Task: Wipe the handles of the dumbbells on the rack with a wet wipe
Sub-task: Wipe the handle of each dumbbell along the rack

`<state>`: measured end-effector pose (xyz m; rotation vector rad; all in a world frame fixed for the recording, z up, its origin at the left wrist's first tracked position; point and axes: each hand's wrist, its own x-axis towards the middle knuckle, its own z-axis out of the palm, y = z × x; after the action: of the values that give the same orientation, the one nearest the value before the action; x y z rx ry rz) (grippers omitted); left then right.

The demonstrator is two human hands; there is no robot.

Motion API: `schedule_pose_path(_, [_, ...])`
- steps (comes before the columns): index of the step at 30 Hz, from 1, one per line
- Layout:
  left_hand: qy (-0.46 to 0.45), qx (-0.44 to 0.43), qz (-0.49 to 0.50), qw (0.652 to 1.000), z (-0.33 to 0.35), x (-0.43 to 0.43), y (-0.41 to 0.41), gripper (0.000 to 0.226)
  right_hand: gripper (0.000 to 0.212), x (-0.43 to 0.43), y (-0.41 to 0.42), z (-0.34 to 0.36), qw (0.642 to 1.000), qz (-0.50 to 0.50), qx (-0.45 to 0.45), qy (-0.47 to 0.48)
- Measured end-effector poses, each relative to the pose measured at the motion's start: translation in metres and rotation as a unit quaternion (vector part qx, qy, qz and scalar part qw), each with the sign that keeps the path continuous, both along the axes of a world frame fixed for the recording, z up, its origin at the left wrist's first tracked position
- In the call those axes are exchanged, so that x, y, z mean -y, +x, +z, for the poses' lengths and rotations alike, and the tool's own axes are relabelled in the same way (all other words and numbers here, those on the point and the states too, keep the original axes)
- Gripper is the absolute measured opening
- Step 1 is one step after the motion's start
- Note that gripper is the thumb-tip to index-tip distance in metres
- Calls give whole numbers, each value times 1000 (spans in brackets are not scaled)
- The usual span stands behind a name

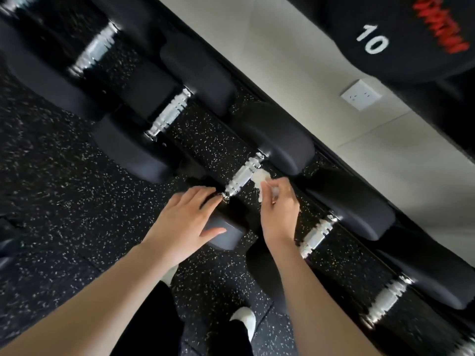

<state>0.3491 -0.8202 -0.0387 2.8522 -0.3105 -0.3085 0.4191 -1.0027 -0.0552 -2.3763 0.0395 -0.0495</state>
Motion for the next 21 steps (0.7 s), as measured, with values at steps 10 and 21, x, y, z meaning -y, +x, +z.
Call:
schedule_pose_path(10, [-23,-34,-59,997,-25,-28,20,74,9,-66,45,-26,966,-245,42,76])
schedule_pose_path(21, [-51,-34,-70,996,-34,-32,20,72,13,-86,53,-28,921,-368,46,118])
